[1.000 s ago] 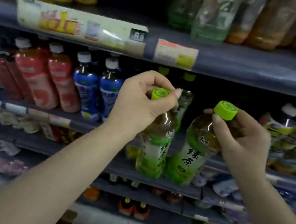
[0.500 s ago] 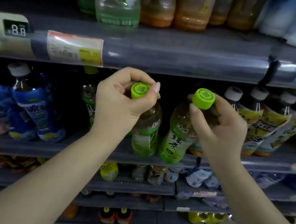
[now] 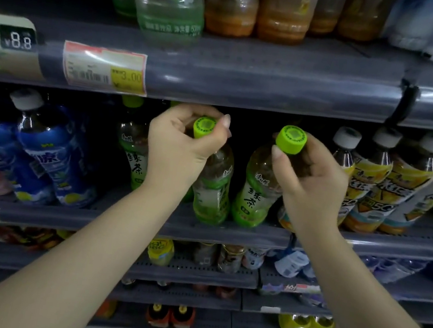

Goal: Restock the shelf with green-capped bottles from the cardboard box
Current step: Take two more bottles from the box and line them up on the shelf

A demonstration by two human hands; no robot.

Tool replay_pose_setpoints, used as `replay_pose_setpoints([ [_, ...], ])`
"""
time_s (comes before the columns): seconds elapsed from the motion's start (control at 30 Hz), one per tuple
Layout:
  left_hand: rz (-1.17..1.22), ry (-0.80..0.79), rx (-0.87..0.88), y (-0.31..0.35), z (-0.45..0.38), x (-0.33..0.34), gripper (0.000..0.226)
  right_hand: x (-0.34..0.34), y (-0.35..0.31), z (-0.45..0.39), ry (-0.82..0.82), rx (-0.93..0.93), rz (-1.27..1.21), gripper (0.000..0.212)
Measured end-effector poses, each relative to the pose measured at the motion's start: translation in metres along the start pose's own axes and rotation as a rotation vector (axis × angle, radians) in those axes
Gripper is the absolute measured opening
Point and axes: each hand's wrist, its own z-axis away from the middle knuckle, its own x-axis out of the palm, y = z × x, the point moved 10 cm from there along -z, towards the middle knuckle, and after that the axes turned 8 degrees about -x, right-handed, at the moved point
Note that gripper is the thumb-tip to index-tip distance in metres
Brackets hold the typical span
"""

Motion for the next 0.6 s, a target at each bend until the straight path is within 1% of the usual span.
replay_pose_setpoints([
  [0.13, -0.026, 0.009, 0.03, -0.002, -0.008, 0.005, 0.004, 0.003, 0.007, -0.001, 0.025, 0.014, -0.025, 0.021],
  [0.2, -0.019, 0.01, 0.006, -0.01, -0.013, 0.008, 0.005, 0.006, 0.015, -0.002, 0.012, 0.045, -0.031, 0.021],
  [0.33, -0.05, -0.039, -0.069, -0.029, -0.016, 0.021, 0.011, 0.015, 0.025, 0.001, -0.045, 0.087, -0.026, 0.024],
  [0.4, -0.081, -0.094, -0.108, -0.036, -0.021, 0.027, 0.01, 0.018, 0.028, 0.0, -0.074, 0.111, -0.025, 0.021],
  [0.5, -0.117, -0.226, -0.184, -0.046, -0.028, 0.039, 0.006, 0.024, 0.036, -0.007, -0.148, 0.165, 0.027, 0.013],
  [0.6, -0.224, -0.279, -0.162, -0.052, -0.025, 0.045, 0.014, 0.024, 0.042, -0.009, -0.167, 0.187, 0.064, 0.011],
])
